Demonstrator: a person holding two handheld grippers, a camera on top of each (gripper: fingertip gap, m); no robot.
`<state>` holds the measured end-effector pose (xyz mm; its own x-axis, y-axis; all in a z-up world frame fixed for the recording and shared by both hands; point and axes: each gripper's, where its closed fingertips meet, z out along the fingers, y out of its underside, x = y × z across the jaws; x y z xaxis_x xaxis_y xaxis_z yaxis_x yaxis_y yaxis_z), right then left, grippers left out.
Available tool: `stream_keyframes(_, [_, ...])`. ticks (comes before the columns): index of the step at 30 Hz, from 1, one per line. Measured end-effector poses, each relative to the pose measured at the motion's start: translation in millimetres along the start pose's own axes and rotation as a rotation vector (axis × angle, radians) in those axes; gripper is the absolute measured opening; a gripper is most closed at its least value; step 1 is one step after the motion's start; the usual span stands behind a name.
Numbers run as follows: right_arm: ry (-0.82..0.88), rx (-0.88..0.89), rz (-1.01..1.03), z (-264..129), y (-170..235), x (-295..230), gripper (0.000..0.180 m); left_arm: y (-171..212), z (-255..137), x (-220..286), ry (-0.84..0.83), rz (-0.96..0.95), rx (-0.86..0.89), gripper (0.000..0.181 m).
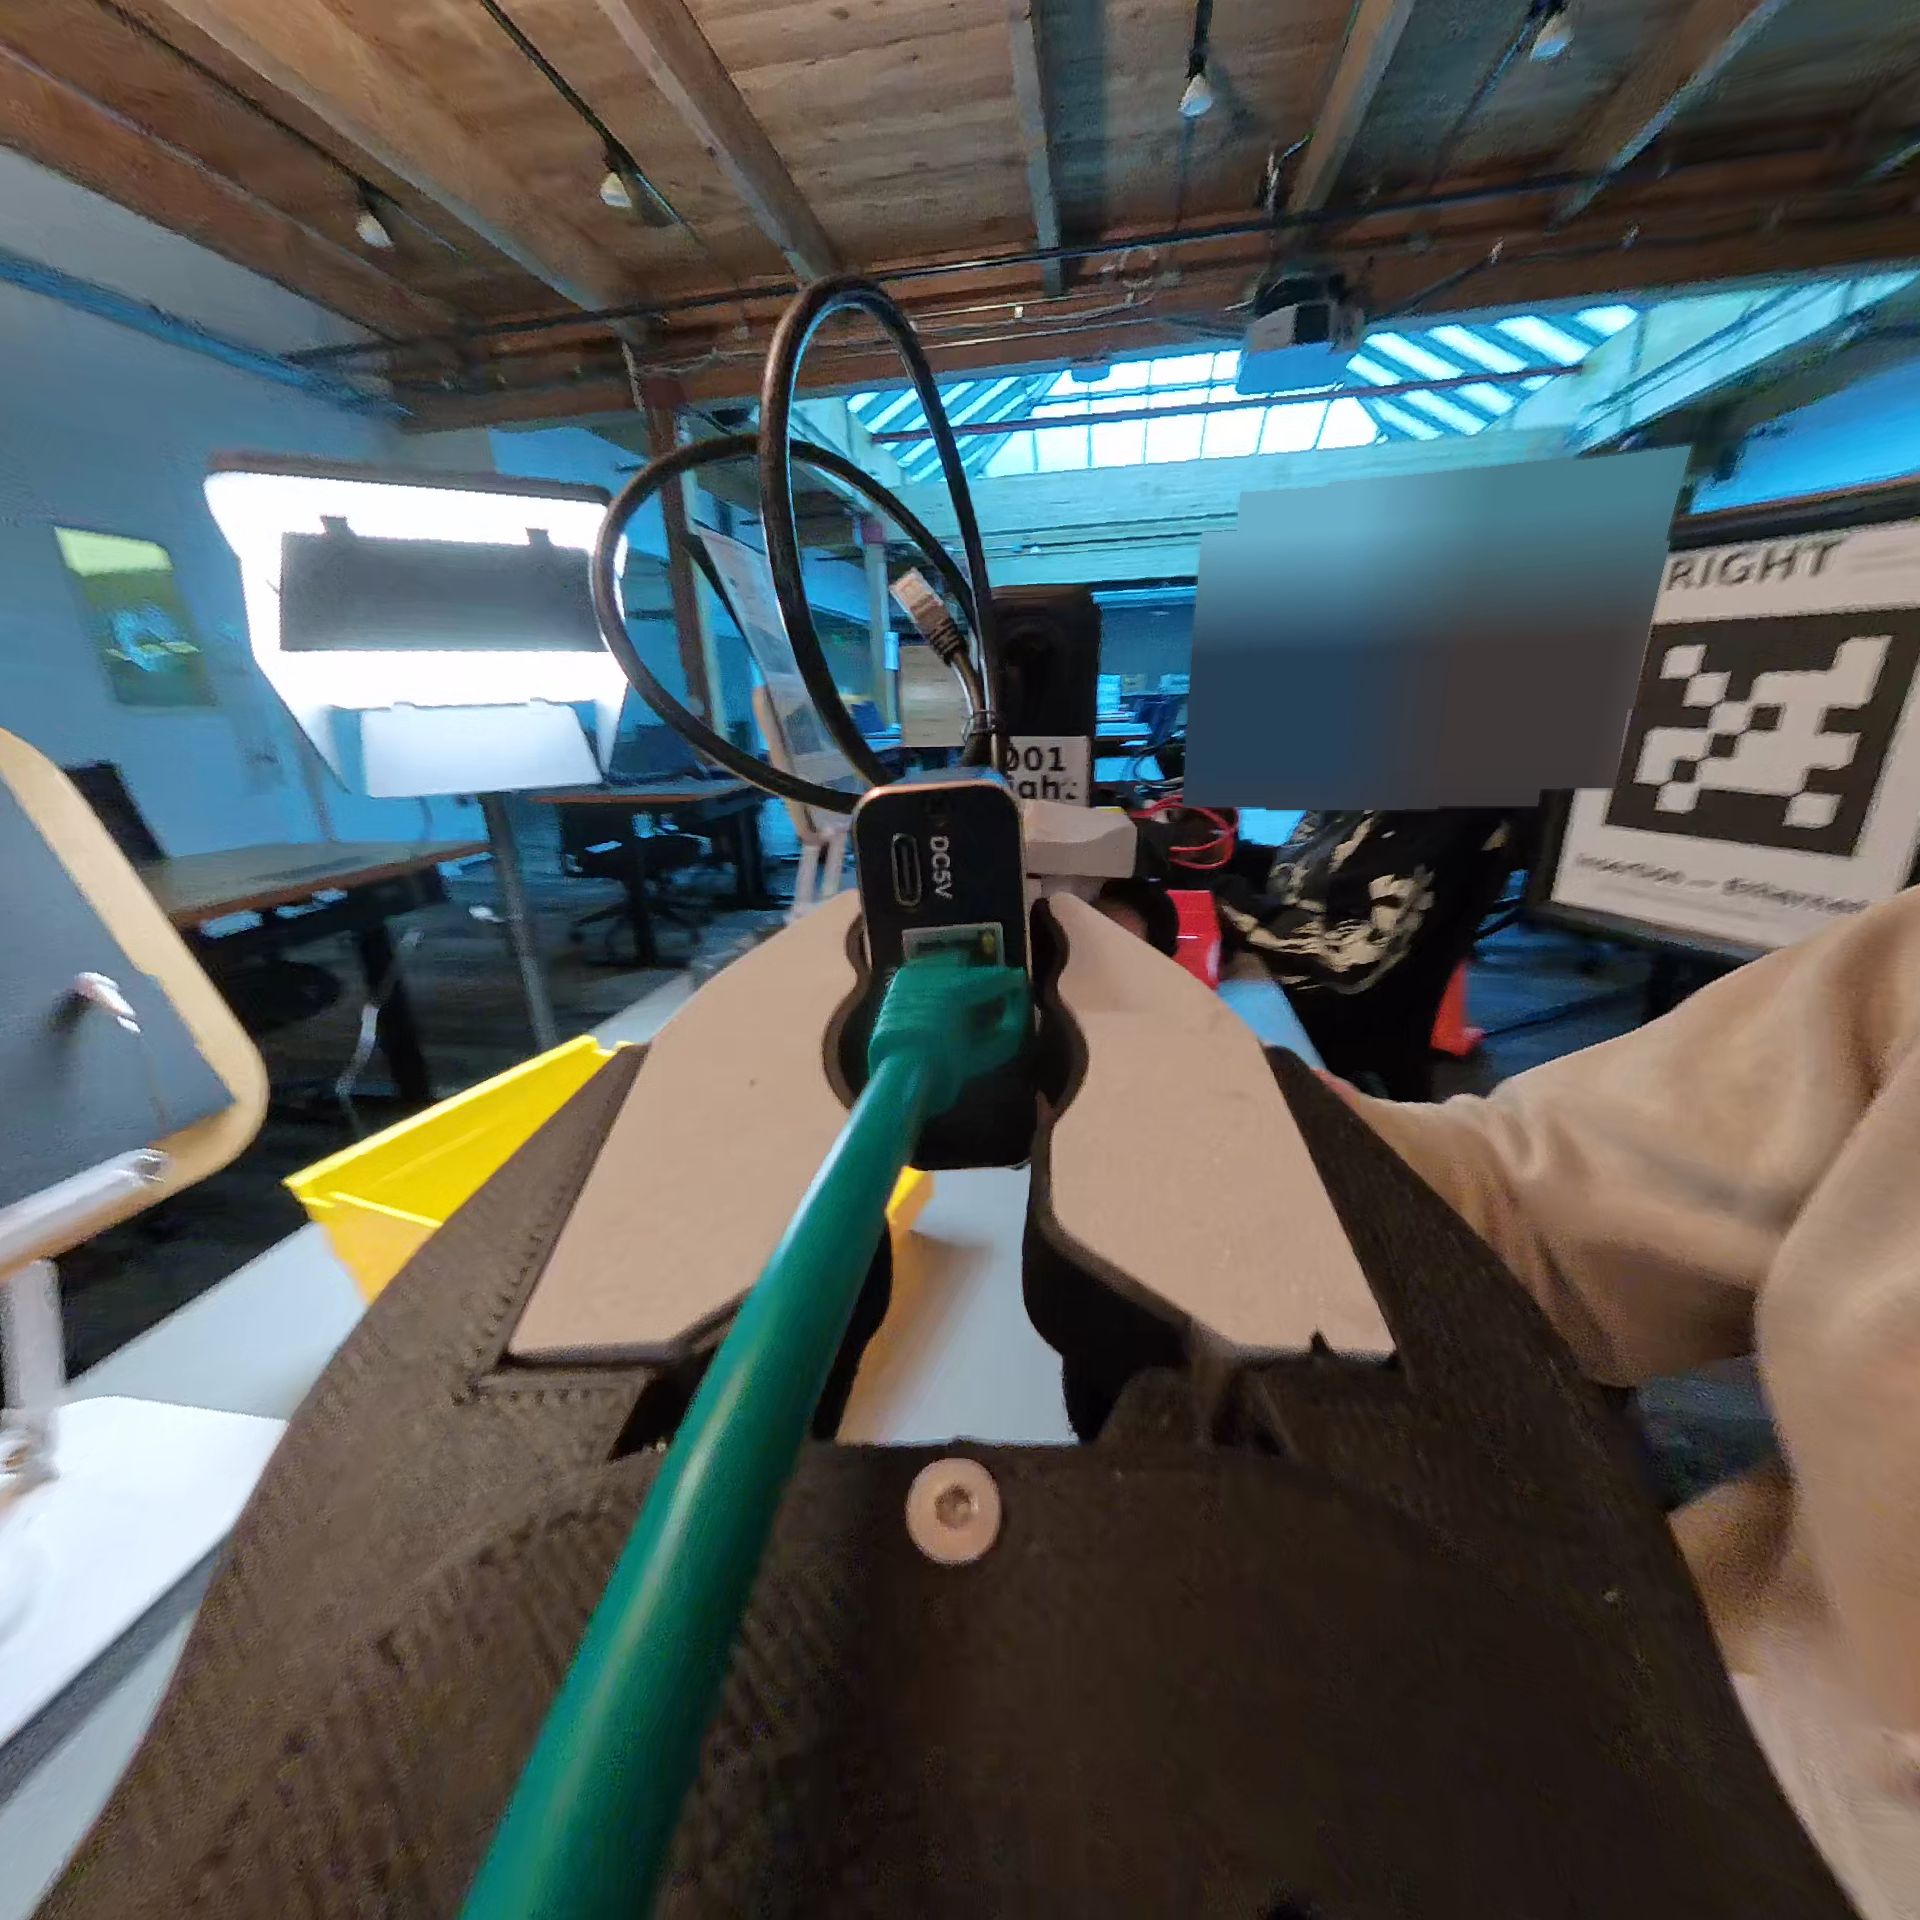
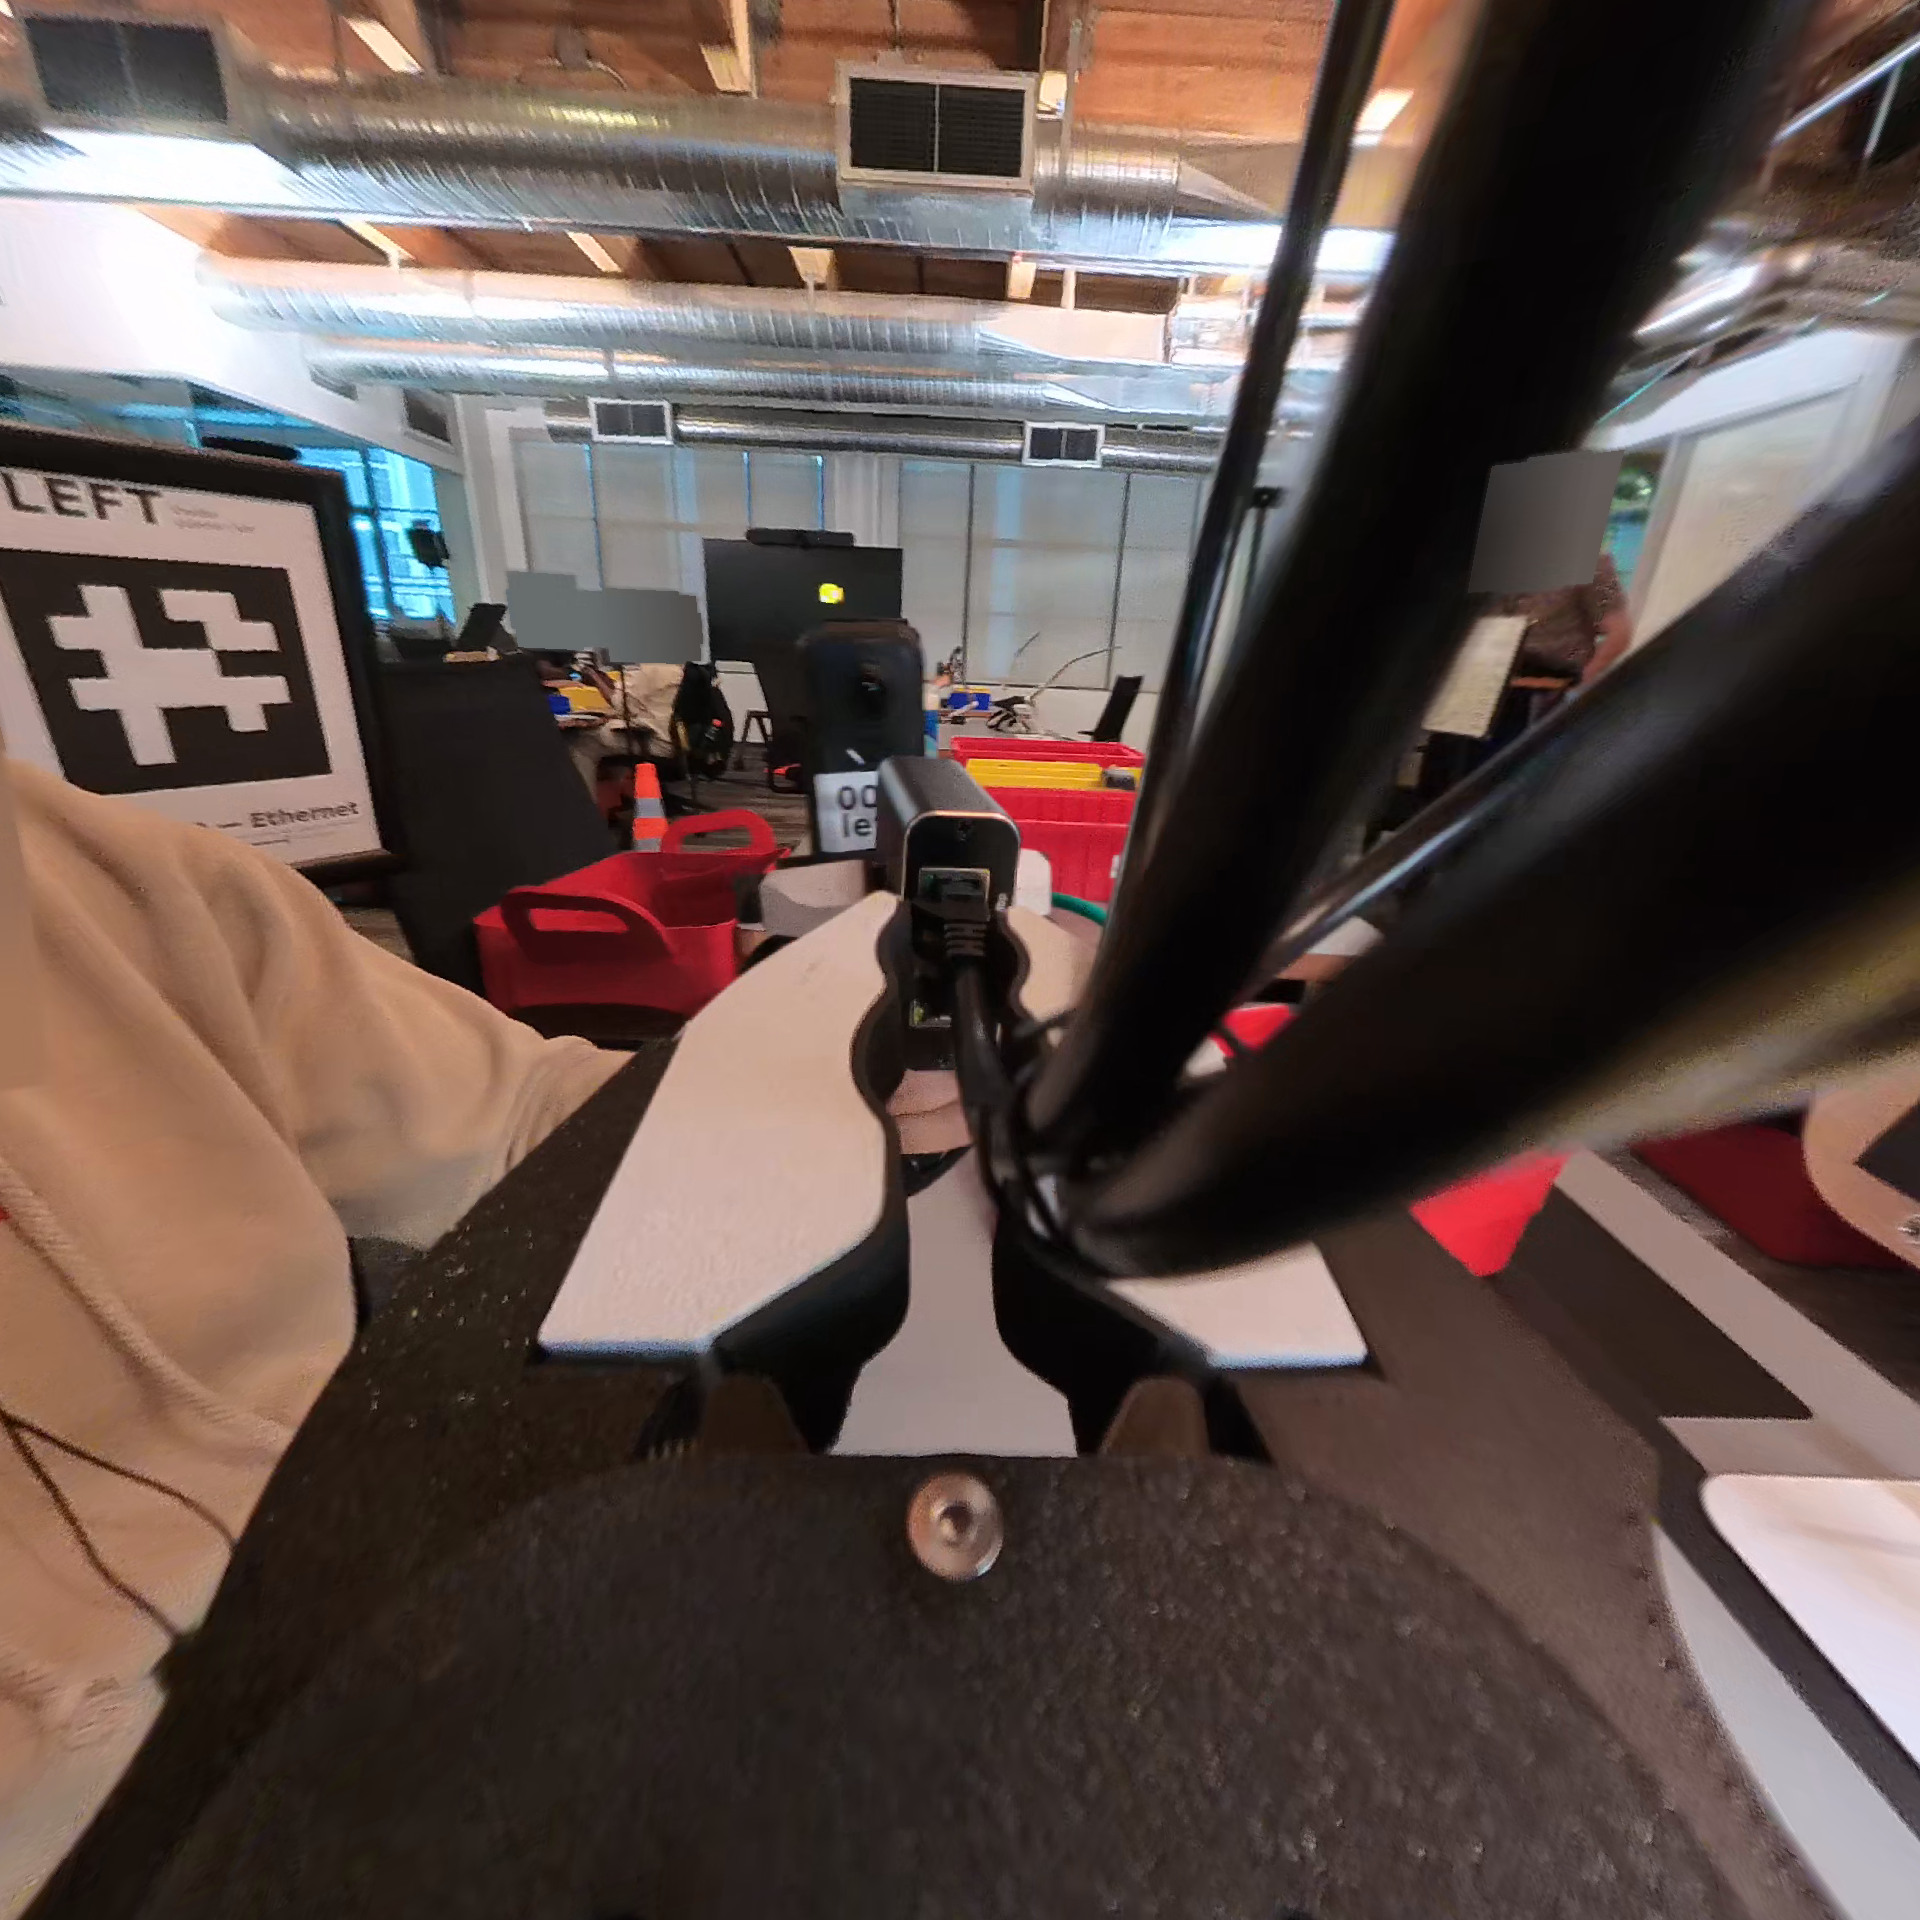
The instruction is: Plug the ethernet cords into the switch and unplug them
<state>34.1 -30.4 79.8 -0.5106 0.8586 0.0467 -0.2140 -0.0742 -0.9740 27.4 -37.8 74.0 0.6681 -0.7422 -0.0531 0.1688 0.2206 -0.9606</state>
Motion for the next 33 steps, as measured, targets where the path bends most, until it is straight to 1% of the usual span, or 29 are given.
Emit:
stream_keyframes(5, [0.056, 0.034, -0.062, 4.2, -8.3, -3.8, 0.014, -9.7, -2.0, 4.1, -0.094, 0.16, 0.043, 0.027])
stream_keyframes(10, [0.095, 0.036, -0.143, 5.5, -11.8, -6.6, 0.014, -16.2, -4.0, 9.0, -0.128, 0.267, 0.071, 0.027])
stream_keyframes(14, [0.102, 0.012, -0.162, 4.2, -11.1, -5.4, 0.015, -16.8, -2.8, 7.4, -0.107, 0.207, 0.055, 0.027])
stream_keyframes(15, [0.128, 0.021, -0.166, 1.3, -13.9, -2.0, 0.014, -19.5, -4.7, 5.9, -0.107, 0.183, 0.076, 0.027])
stream_keyframes(16, [0.238, 0.077, -0.186, -15.7, -25.8, 15.2, 0.013, -32.5, -13.7, 2.1, -0.121, 0.15, 0.155, 0.027])
stream_keyframes(17, [0.265, 0.115, -0.142, -37.7, -36.7, 27.2, 0.012, -55.5, -30.8, 0.3, -0.11, 0.118, 0.267, 0.026])
stream_keyframes(18, [0.241, 0.124, -0.121, -51.8, -43.9, 27.5, 0.012, -73.3, -44.9, -1.3, -0.101, 0.097, 0.308, 0.026])
stream_keyframes(19, [0.265, 0.084, -0.176, -54.7, -45.2, 25.1, 0.013, -82.3, -51.6, -0.6, -0.108, 0.126, 0.291, 0.026])
stream_keyframes(20, [0.263, 0.037, -0.209, -49.5, -44.3, 19.6, 0.013, -82.8, -51.4, -0.9, -0.125, 0.165, 0.231, 0.026])
stream_keyframes(22, [0.235, -0.055, -0.133, -41.1, -33.7, 20.4, 0.013, -70.0, -45.9, -9.2, -0.146, 0.162, 0.09, 0.026])
stream_keyframes(24, [0.242, -0.104, -0.018, -50.2, -22.5, 33.6, 0.013, -60.5, -47.7, -23.4, -0.172, 0.1, 0.048, 0.026])
stream_keyframes(26, [0.285, -0.233, 0.059, -70.1, -0.2, 53.0, 0.013, -57.1, -51.0, -29.9, -0.144, 0.002, 0.045, 0.026])
stream_keyframes(28, [0.342, -0.394, 0.123, -98.1, 28.6, 75.3, 0.014, -60.3, -55.2, -32.8, -0.124, -0.041, 0.065, 0.026])
stream_keyframes(31, [0.354, -0.637, 0.297, -145.6, 73.0, 96.3, 0.013, -63.4, -61.4, -38.5, -0.149, -0.014, 0.056, 0.026])
stream_keyframes(33, [0.329, -0.748, 0.461, -173.7, 99.5, 101.0, 0.013, -63.4, -63.7, -42.0, -0.169, 0.008, 0.042, 0.026])
